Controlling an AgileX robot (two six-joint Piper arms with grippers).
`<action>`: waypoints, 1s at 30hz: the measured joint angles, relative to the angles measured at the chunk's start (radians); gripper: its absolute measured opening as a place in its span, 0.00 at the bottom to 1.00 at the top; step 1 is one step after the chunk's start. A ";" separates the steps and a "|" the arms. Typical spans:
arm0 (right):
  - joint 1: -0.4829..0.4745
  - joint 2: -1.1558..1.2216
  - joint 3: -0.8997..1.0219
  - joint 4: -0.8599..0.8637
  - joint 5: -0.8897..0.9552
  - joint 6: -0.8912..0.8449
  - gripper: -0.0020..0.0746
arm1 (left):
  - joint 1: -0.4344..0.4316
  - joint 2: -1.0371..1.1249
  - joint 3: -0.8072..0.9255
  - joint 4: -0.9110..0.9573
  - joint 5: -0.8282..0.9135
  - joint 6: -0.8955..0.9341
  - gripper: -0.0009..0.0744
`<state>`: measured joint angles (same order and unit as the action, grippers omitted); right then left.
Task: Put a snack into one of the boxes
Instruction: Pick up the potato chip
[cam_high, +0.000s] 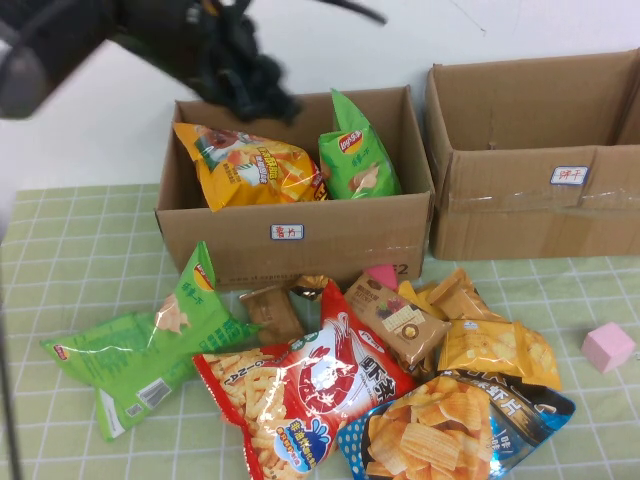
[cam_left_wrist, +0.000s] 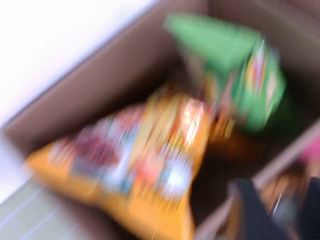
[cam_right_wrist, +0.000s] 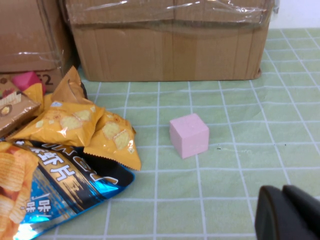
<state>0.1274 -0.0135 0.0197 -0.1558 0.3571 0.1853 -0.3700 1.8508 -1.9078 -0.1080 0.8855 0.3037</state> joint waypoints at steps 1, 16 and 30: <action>0.000 0.000 0.000 0.000 0.000 0.000 0.02 | 0.000 -0.030 0.016 0.054 0.053 0.000 0.23; 0.000 0.000 0.000 0.000 0.000 0.000 0.02 | 0.008 -0.538 0.751 0.223 0.074 -0.007 0.01; 0.000 0.000 0.000 0.000 0.000 0.000 0.02 | 0.008 -0.370 0.790 0.258 -0.050 -0.036 0.90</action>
<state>0.1274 -0.0135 0.0197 -0.1558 0.3571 0.1853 -0.3622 1.4805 -1.1180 0.1500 0.8357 0.2680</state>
